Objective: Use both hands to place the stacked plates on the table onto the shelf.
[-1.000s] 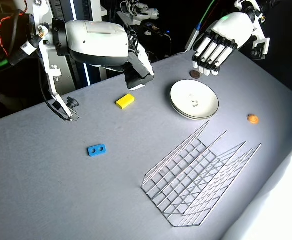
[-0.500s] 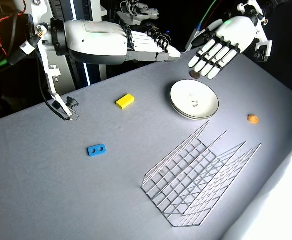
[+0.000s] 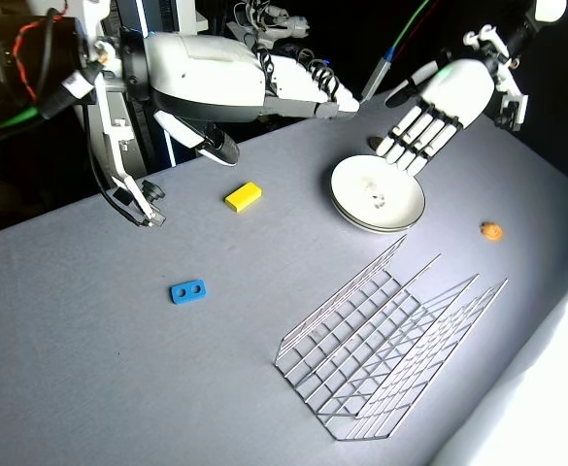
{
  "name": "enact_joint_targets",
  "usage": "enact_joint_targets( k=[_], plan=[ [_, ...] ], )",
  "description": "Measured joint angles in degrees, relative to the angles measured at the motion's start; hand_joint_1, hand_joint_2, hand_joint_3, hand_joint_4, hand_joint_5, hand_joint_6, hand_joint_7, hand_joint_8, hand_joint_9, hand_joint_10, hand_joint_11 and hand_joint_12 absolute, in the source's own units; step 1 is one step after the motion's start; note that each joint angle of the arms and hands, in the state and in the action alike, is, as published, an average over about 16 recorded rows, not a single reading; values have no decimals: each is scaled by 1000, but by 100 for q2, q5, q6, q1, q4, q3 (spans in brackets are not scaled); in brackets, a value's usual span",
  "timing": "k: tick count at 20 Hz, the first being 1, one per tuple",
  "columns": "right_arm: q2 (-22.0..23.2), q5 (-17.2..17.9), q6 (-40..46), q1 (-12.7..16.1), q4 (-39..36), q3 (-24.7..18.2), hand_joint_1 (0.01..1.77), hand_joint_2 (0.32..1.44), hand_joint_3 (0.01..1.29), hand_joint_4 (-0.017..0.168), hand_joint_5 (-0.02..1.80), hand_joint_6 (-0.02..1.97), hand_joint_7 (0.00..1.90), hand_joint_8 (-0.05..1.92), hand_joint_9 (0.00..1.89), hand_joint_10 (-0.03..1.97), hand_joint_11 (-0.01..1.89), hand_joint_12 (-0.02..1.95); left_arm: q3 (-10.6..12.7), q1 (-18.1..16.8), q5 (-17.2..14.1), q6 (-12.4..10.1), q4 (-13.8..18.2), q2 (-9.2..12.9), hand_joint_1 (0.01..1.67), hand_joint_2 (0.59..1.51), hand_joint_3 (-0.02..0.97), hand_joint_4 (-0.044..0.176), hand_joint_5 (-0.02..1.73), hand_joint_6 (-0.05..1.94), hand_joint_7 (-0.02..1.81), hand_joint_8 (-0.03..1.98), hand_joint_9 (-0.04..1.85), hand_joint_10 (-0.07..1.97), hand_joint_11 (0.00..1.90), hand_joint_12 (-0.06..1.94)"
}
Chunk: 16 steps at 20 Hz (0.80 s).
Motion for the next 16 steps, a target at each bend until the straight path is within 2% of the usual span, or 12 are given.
enact_joint_targets(
  k=[3,9,11,16],
  plan=[
    [-158,-265,181,128,-128,35,1200,943,16,1,109,20,79,15,81,15,21,580,196,370,-8,132,-105,-122,17,1150,31,2,21,-15,18,-8,23,5,13,-14],
    [-513,-659,200,239,-179,115,1167,994,16,1,179,20,136,15,134,22,22,807,424,857,39,286,-262,-326,17,1148,30,1,21,-15,18,-8,23,4,14,-14],
    [-623,-750,162,252,-179,142,1118,1008,16,1,189,20,147,15,142,23,22,794,485,931,73,297,-291,-391,17,1151,29,1,22,-16,19,-8,23,4,14,-14],
    [-858,-909,25,274,-169,200,1017,1052,16,1,159,20,124,15,110,24,22,549,671,1063,166,318,-349,-560,18,1155,24,1,22,-16,19,-8,23,5,13,-15]
  ],
)
